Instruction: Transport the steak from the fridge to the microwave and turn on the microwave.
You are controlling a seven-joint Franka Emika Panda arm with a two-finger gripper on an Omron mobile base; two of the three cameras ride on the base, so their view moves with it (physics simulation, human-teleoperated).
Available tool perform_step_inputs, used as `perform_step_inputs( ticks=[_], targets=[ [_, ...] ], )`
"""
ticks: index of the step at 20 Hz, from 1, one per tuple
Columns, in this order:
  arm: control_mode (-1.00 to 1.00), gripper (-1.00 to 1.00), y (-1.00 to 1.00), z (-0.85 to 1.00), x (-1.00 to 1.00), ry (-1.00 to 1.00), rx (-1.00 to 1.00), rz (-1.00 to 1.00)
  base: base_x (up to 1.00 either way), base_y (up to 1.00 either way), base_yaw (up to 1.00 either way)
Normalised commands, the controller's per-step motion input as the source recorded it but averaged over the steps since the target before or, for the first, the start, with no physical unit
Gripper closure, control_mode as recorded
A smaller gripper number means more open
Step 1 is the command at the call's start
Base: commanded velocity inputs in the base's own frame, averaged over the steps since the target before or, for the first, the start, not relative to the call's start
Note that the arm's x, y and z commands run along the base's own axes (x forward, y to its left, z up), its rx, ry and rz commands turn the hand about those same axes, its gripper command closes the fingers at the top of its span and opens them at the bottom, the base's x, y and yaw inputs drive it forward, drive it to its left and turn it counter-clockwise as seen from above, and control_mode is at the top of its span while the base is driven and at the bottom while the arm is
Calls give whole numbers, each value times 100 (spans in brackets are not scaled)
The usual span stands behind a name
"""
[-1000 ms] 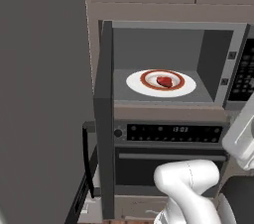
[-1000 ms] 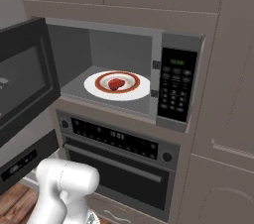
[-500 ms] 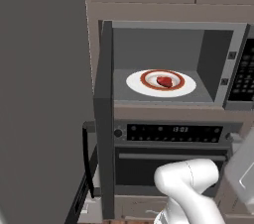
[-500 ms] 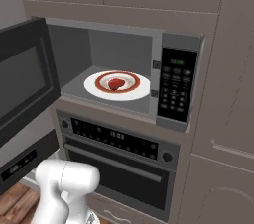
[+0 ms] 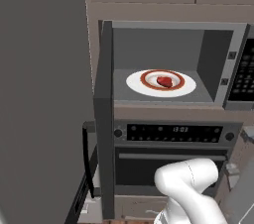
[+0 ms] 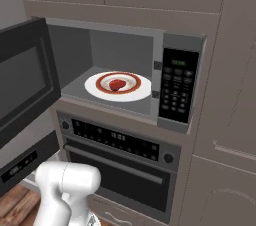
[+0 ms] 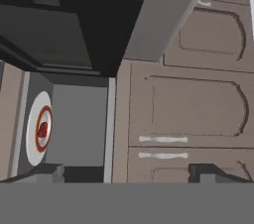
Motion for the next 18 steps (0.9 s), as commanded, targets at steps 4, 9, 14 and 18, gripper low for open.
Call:
perform_step_inputs(
  ticks=[4,9,14,18],
  targets=[
    [-100,-100,15,-37,0,0,-4,0,0,0,0],
    [-100,-100,20,-15,-9,0,0,-2,0,0,0],
    [-100,-100,24,-6,-10,0,0,-2,0,0,0],
    [-100,-100,21,-14,0,0,0,0,0,0,0]
  ],
)
